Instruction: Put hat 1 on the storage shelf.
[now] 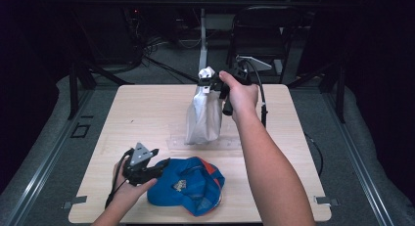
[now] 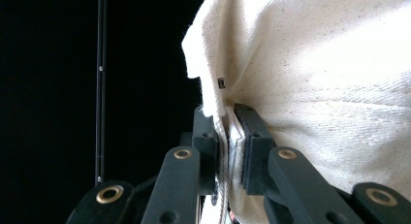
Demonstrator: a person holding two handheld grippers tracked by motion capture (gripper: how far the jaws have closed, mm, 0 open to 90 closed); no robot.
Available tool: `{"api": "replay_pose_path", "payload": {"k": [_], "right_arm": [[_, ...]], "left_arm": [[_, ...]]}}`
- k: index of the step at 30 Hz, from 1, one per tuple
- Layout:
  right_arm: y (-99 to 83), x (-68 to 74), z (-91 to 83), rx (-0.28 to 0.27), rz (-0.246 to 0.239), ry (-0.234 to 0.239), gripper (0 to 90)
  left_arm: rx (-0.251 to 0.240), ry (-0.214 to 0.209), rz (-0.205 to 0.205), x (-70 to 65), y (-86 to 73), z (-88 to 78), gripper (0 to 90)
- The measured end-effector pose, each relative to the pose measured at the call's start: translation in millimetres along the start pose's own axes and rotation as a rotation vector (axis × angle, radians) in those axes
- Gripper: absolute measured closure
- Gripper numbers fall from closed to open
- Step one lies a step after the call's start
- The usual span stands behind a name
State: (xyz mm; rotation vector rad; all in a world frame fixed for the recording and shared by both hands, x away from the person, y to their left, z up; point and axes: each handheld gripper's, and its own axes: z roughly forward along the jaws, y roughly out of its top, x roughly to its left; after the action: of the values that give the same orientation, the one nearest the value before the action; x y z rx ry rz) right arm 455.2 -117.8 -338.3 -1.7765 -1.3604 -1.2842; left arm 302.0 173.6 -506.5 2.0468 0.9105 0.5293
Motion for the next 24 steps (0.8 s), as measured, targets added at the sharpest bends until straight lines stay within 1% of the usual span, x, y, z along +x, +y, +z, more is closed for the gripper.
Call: {"api": "replay_pose_path", "payload": {"k": [2,3,4,5,6,7,8,9,12,13,16,17,18,19,20,24], "right_arm": [[0.0,-0.5,2.7,0.000,0.001,-0.001,80.3],[0.3,-1.3,4.5,0.004,0.001,0.001,80.2],[0.3,-1.3,4.5,0.004,0.001,0.001,80.2],[0.3,-2.3,6.3,0.001,0.001,0.005,80.1],[0.3,-2.5,7.0,0.003,0.005,0.007,80.0],[0.2,-2.9,7.6,0.005,0.005,0.010,80.0],[0.2,-2.9,7.6,0.005,0.005,0.010,80.0],[-0.2,-3.6,8.8,0.006,0.003,0.016,79.9],[-0.3,-4.1,9.0,0.008,0.001,0.017,79.7],[-0.3,-4.1,8.9,0.007,0.000,0.017,79.6],[-0.4,-4.2,8.9,0.006,-0.001,0.019,79.5],[-0.7,-3.8,8.8,0.007,-0.001,0.018,79.4],[-0.9,-3.7,9.3,0.002,-0.001,0.020,79.3],[-0.9,-3.7,9.3,0.002,-0.001,0.020,79.3],[-1.1,-3.6,9.7,0.006,-0.003,0.021,79.2],[-1.9,-3.3,10.9,0.006,-0.008,0.024,79.1]], "left_arm": [[-0.010,-0.014,0.018,-9.3,11.5,7.3,45.1],[-0.023,-0.015,0.029,-15.0,18.3,12.9,45.1],[-0.023,-0.015,0.029,-15.0,18.3,12.9,45.1],[-0.020,-0.009,0.042,-19.2,25.4,19.4,45.0],[-0.020,-0.009,0.042,-19.2,25.4,19.4,45.1],[-0.015,0.002,0.042,-22.0,30.1,25.5,45.1],[-0.015,0.002,0.042,-22.0,30.1,25.5,45.1],[-0.014,0.004,0.040,-24.1,34.1,30.2,45.1],[-0.015,0.011,0.046,-25.6,37.1,33.3,45.4],[-0.015,0.016,0.042,-26.5,40.4,36.6,46.0],[-0.015,0.026,0.038,-26.7,42.2,40.1,47.7],[-0.005,0.031,0.029,-26.4,43.1,44.0,48.6],[-0.005,0.031,0.029,-26.4,43.1,44.0,49.5],[0.005,0.039,0.027,-26.1,43.3,47.0,49.5],[0.018,0.044,0.022,-25.3,43.3,51.4,53.5],[0.029,0.046,0.020,-24.0,42.7,57.4,61.1]]}}
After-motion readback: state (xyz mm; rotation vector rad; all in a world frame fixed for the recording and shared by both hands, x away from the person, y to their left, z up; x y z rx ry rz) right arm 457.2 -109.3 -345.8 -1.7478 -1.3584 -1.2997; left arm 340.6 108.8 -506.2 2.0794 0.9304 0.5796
